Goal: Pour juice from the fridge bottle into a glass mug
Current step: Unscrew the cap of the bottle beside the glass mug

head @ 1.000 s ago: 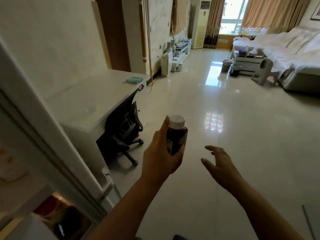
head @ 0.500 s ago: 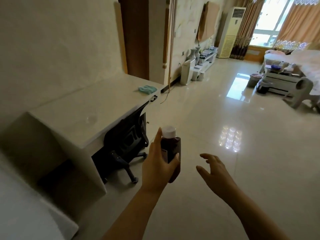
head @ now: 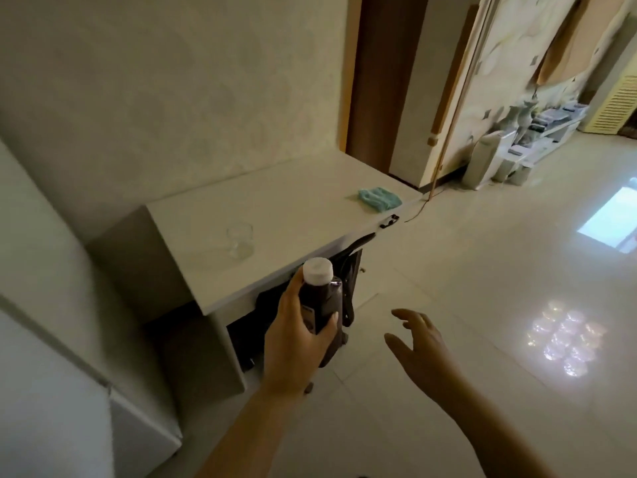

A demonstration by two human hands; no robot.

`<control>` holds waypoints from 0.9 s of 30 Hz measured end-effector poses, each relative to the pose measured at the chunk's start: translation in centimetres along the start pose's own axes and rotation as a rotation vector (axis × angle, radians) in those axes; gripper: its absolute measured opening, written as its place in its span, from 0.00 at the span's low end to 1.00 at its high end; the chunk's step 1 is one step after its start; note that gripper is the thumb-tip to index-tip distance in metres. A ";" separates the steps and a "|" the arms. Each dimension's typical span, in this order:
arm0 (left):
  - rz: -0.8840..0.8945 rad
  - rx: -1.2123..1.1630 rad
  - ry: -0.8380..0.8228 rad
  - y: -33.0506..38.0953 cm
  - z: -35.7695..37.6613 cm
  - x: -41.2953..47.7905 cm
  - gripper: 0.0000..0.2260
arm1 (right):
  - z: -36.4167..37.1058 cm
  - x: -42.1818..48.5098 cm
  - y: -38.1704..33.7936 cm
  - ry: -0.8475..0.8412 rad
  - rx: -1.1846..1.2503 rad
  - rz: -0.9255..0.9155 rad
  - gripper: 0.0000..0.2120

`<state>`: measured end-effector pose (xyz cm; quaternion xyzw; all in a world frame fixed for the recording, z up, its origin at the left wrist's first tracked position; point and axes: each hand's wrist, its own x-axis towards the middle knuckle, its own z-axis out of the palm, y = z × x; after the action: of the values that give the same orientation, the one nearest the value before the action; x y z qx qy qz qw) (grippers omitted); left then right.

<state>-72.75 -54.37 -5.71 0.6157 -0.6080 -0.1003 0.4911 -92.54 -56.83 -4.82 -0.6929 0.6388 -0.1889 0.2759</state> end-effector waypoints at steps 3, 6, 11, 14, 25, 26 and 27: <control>-0.012 0.087 0.054 -1.9 1.4 3.1 0.35 | -0.1 5.8 -0.4 -0.062 -0.004 -0.071 0.22; -0.039 0.170 0.109 -3.4 2.6 6.2 0.36 | -0.5 11.7 -1.2 -0.115 -0.016 -0.147 0.22; -0.126 0.221 0.164 -6.1 3.6 10.2 0.35 | 0.4 19.8 -3.8 -0.241 -0.033 -0.249 0.22; -0.168 0.268 0.174 -8.9 3.4 11.8 0.36 | 2.1 23.5 -6.0 -0.326 -0.036 -0.281 0.22; -0.283 0.390 0.175 -20.6 -2.1 16.9 0.35 | 11.0 34.3 -15.5 -0.454 -0.037 -0.397 0.23; -0.296 0.398 0.178 -21.7 -2.8 17.4 0.35 | 11.8 35.1 -16.5 -0.455 -0.043 -0.400 0.23; -0.306 0.405 0.186 -22.8 -3.4 18.0 0.35 | 12.5 35.9 -17.4 -0.453 -0.045 -0.401 0.22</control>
<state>-51.17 -73.03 -12.04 0.7925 -0.4679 0.0075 0.3911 -67.17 -90.02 -6.94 -0.8357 0.4153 -0.0660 0.3532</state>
